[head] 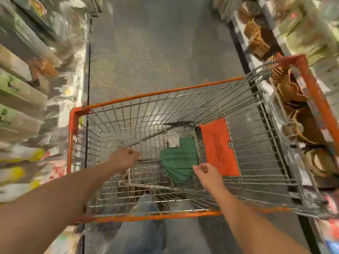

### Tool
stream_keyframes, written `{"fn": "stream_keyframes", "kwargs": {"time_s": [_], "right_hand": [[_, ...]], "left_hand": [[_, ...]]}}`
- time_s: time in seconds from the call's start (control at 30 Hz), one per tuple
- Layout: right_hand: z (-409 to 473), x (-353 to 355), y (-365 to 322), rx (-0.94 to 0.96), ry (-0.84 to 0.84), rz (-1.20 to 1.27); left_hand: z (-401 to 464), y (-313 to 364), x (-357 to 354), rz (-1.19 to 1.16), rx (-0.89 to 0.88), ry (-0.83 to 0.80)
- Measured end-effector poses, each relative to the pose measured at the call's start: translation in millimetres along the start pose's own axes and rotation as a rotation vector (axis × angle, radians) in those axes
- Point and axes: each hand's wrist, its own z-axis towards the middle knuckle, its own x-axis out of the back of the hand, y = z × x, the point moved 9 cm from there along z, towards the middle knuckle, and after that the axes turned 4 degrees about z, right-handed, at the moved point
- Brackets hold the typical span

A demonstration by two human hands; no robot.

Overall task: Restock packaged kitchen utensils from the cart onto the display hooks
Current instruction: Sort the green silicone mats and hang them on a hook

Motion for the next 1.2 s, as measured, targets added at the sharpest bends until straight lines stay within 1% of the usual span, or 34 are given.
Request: {"fn": "stream_keyframes", "kwargs": {"time_s": [0.07, 0.17, 0.23, 0.33, 0.53, 0.67, 0.8, 0.9, 0.93, 1.03, 1.13, 1.2], "right_hand": [[18.8, -6.0, 4.3, -0.032, -0.014, -0.012], [54.1, -15.0, 8.5, -0.055, -0.027, -0.021], [80.7, -20.9, 8.9, -0.059, -0.042, -0.025], [119.1, -26.2, 9.3, -0.059, -0.064, -0.031], [189.6, -36.4, 17.7, -0.048, -0.121, -0.127], [229.8, -53.1, 14.6, 0.022, -0.15, -0.232], [261.7, -85.2, 9.5, 0.178, -0.274, -0.453], [277.9, -102.8, 10.4, 0.218, -0.357, -0.587], [279.8, -105.2, 9.4, 0.233, -0.356, -0.628], [280.5, -104.2, 2.4, 0.287, -0.254, -0.758], [278.1, -103.5, 4.6, 0.24, -0.207, -0.796], [277.5, -102.0, 13.4, 0.172, -0.212, -0.747]], "left_hand": [[19.2, 4.5, -7.7, 0.029, 0.013, -0.039], [51.6, 11.6, -28.4, -0.012, 0.017, -0.084], [72.4, 21.8, -42.6, -0.002, 0.006, -0.104], [96.5, 40.1, -64.2, 0.039, -0.026, -0.186], [155.0, 37.6, -90.4, -0.016, -0.02, -0.249], [186.3, 39.2, -110.4, -0.032, -0.018, -0.263], [205.5, 34.9, -151.7, -0.012, 0.002, -0.308], [214.9, 35.1, -172.2, 0.042, 0.019, -0.276], [217.3, 35.1, -175.0, 0.045, 0.023, -0.248], [221.3, 34.2, -182.0, 0.094, 0.032, -0.223], [222.9, 41.8, -179.6, 0.162, -0.001, -0.187], [223.6, 49.6, -176.1, 0.172, -0.023, -0.158]]}}
